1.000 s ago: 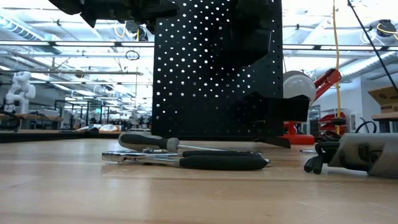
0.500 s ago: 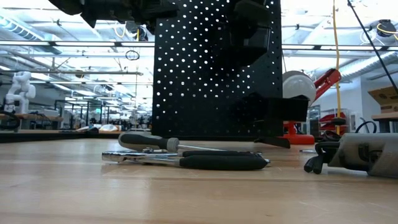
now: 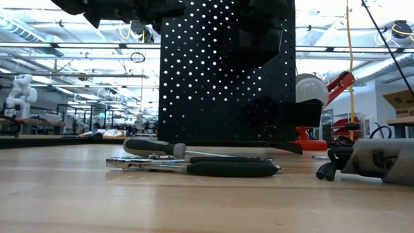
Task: Hang tools onto peg board
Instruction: Remove the whetstone from the black bin on the pegboard
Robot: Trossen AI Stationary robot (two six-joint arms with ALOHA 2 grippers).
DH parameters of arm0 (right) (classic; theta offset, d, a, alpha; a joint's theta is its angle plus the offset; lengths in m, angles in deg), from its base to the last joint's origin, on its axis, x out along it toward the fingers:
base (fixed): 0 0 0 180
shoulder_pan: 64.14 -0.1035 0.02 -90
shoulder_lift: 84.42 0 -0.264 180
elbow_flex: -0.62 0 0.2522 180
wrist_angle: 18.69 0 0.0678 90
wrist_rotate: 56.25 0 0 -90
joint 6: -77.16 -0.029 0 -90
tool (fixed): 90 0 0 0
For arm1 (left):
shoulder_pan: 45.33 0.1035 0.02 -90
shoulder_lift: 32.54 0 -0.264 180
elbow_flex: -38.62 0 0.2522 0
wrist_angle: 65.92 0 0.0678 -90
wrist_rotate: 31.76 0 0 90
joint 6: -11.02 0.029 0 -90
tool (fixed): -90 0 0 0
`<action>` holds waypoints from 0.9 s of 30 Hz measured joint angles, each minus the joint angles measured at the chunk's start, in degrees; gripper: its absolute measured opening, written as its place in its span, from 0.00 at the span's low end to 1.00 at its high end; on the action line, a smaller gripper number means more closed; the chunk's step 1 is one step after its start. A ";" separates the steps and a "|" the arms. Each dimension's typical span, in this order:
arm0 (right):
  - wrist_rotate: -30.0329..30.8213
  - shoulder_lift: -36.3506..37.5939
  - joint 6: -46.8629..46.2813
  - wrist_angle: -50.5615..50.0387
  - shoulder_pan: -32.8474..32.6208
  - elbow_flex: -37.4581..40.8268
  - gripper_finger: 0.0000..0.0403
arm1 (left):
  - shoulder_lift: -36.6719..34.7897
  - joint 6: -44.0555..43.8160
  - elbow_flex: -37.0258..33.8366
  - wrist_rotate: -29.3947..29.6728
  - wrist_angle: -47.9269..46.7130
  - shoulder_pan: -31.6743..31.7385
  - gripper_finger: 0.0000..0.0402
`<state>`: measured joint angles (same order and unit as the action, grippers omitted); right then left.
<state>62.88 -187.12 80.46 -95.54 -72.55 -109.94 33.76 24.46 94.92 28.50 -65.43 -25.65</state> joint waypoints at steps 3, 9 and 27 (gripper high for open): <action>4.37 0.08 1.74 0.26 -1.06 0.11 0.37 | 0.00 0.53 0.04 -0.32 0.15 -0.07 0.16; 6.97 -0.45 3.87 1.18 -0.72 0.14 0.37 | 0.01 0.75 0.04 -0.60 0.16 0.00 0.16; -2.76 -0.44 6.57 2.06 0.36 -0.20 0.37 | 0.04 0.37 0.02 0.14 0.14 0.00 0.16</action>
<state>60.12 -187.56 87.03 -93.48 -72.19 -110.14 33.81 24.83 94.95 28.63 -65.29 -25.65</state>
